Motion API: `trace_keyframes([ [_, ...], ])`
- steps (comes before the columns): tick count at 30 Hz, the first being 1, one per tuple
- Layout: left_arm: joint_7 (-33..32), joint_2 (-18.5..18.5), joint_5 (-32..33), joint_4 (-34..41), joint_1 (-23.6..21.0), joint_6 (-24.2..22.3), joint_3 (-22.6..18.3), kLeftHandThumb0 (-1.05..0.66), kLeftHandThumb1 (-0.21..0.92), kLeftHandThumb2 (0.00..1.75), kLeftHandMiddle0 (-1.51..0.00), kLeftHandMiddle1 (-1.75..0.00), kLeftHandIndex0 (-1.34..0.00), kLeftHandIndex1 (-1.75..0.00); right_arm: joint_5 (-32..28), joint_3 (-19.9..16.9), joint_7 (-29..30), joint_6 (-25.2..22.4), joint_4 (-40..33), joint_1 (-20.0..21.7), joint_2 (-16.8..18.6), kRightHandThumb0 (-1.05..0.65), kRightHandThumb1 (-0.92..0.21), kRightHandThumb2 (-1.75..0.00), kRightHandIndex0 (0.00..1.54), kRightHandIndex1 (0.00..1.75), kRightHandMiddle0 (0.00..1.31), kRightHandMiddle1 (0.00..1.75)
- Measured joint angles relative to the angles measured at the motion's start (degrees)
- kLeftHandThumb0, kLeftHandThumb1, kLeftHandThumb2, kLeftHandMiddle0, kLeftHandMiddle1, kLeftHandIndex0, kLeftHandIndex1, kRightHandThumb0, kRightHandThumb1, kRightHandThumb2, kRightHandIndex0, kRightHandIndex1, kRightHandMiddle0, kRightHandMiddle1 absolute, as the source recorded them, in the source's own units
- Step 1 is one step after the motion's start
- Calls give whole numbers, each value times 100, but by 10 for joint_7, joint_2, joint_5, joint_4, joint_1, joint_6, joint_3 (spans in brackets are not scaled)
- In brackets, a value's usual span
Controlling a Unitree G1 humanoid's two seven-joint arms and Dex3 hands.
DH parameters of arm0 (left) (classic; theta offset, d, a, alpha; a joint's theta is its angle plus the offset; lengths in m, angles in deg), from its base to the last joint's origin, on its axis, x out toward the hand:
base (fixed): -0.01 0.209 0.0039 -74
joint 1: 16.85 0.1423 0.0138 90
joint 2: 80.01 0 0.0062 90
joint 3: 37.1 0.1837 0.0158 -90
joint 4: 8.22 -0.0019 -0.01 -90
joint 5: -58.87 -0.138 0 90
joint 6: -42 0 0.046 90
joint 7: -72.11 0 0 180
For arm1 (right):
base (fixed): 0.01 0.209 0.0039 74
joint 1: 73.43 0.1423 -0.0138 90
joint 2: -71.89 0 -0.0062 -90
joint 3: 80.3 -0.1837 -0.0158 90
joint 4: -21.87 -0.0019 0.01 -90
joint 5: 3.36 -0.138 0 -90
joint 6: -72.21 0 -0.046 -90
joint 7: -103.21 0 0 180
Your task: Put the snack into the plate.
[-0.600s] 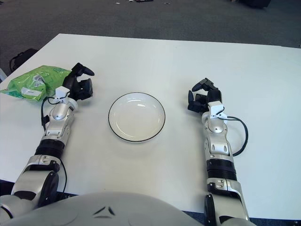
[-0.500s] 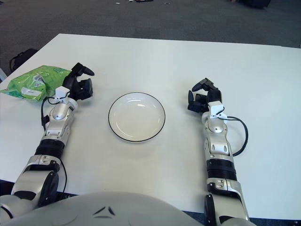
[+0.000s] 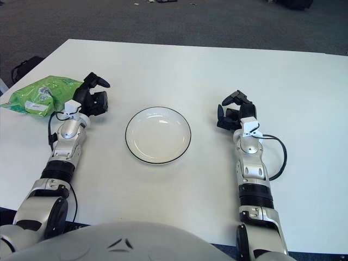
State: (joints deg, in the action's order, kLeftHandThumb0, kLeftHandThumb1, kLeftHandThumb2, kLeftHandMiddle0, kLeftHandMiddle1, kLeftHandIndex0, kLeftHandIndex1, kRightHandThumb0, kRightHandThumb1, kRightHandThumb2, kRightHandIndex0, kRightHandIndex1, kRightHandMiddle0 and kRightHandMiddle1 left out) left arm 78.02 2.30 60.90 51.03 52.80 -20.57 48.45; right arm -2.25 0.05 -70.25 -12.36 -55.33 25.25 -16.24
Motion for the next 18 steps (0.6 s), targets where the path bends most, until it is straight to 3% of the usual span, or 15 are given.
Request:
trace_keyframes([
  [13, -16, 6, -32, 0, 0, 39, 6, -40, 59, 97, -122, -175, -41, -175, 1, 6, 1, -6, -17, -7, 3, -48, -32, -132, 134, 175, 61, 175],
  [18, -43, 17, -85, 63, 23, 42, 20, -41, 56, 100, -117, -175, -42, -175, 1, 11, 2, -11, -29, -7, 4, -48, -31, -132, 134, 175, 62, 175],
])
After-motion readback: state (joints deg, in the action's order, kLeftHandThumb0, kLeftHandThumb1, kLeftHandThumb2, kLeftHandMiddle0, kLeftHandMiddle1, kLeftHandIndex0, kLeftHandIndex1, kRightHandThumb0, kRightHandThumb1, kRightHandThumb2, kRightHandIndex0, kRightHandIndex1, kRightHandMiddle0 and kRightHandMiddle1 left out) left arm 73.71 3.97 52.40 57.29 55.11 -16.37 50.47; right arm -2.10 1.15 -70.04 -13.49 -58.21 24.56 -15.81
